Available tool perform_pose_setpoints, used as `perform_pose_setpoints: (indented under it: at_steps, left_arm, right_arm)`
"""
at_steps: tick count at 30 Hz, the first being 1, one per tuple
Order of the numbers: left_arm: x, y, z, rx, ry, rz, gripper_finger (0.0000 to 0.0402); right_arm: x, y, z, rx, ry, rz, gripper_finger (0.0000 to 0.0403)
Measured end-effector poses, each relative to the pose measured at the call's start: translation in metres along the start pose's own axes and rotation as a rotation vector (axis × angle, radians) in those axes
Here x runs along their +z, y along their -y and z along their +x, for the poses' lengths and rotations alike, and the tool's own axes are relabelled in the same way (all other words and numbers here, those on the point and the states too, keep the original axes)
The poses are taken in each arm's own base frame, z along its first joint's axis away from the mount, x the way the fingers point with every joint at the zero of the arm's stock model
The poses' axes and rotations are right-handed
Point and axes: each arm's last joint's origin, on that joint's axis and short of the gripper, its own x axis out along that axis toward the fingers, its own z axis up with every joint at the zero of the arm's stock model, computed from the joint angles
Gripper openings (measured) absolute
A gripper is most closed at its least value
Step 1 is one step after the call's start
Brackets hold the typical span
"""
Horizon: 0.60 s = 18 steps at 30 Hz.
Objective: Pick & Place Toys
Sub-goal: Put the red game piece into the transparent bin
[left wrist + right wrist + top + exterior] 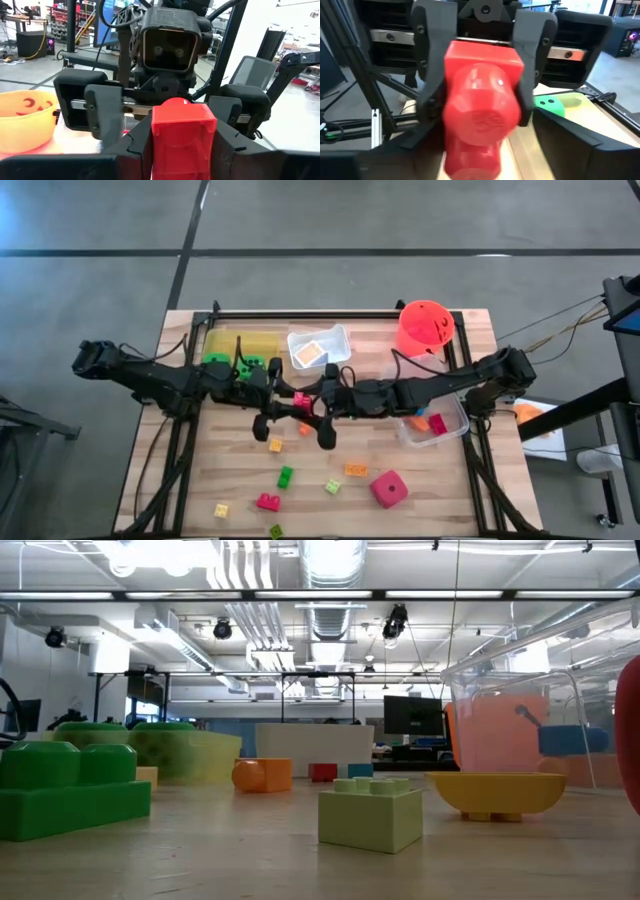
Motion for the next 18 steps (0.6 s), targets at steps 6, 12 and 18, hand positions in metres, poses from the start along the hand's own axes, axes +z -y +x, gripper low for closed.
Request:
perform_pose_setpoints:
  at_steps: [6,12,18]
  left_arm:
    - [-0.0001,-0.0004,0.0,0.008,0.0,0.004,0.012]
    - [-0.0002,-0.0006,0.0,0.014,0.001,0.005,0.0144]
    - [-0.0003,-0.0001,0.0,0.006,-0.001,-0.011,0.02]
  right_arm:
    - [0.0,-0.0005,-0.0001,0.006,-0.001,0.003,0.0153]
    - [-0.0002,-0.0009,-0.0002,0.011,-0.004,0.006,0.0123]
    - [-0.0012,-0.0016,-0.0004,0.022,-0.014,0.002,0.0123]
